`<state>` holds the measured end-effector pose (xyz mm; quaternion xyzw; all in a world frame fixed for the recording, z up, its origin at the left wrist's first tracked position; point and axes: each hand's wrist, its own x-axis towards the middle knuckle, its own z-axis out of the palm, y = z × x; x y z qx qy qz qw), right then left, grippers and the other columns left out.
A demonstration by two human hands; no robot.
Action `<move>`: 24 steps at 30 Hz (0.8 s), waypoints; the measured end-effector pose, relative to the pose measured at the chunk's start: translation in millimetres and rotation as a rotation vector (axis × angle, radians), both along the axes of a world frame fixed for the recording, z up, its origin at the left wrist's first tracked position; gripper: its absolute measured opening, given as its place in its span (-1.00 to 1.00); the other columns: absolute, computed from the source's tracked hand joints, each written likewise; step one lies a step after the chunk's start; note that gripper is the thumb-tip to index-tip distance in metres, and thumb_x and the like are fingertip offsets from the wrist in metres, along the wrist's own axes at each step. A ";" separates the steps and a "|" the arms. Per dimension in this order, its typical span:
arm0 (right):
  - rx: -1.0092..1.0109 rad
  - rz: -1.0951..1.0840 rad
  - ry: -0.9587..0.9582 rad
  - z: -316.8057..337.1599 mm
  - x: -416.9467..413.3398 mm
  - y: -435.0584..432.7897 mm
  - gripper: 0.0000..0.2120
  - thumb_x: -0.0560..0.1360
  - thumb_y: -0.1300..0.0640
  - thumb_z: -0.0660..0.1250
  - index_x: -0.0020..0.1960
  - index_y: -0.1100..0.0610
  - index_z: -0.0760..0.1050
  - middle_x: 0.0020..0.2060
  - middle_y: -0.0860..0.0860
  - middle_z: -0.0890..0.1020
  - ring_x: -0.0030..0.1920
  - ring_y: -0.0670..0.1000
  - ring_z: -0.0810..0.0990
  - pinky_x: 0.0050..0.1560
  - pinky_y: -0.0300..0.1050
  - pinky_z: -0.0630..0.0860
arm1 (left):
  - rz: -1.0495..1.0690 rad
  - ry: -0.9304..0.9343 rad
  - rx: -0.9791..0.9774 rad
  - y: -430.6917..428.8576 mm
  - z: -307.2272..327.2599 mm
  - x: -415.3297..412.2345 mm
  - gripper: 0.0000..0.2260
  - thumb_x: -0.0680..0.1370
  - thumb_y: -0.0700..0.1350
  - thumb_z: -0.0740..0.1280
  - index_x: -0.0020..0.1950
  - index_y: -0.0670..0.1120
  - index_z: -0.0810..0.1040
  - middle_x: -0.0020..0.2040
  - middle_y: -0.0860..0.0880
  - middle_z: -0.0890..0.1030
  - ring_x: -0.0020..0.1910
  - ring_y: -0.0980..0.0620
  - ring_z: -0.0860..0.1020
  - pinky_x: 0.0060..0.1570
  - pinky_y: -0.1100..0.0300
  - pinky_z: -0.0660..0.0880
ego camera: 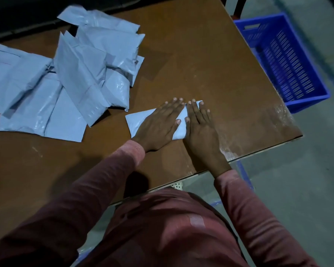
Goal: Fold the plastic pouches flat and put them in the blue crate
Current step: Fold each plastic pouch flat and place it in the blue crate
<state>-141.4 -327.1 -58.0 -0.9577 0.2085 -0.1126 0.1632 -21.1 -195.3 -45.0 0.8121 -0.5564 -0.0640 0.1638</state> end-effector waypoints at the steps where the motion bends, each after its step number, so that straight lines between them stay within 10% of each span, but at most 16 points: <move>1: 0.007 0.011 0.008 1.3 0.1 -1.5 -0.49 0.70 0.05 -0.07 0.60 0.22 0.20 0.58 0.14 0.26 0.60 0.17 0.14 0.59 0.11 0.10 | -0.006 -0.003 0.009 0.0 0.7 1.1 -0.50 0.75 0.01 -0.03 0.67 -0.15 0.12 0.67 -0.09 0.13 0.66 0.03 0.05 0.62 0.01 0.08; 24: 0.004 0.025 -0.177 3.8 -42.2 27.0 -0.67 0.60 0.19 0.29 0.33 0.26 0.57 0.34 0.19 0.57 0.43 0.25 0.46 0.42 0.21 0.41 | 0.279 -0.014 0.087 50.1 -5.9 -87.2 -0.43 0.71 0.05 -0.06 0.68 -0.18 0.04 0.69 -0.13 -0.01 0.67 -0.09 -0.06 0.61 -0.11 0.07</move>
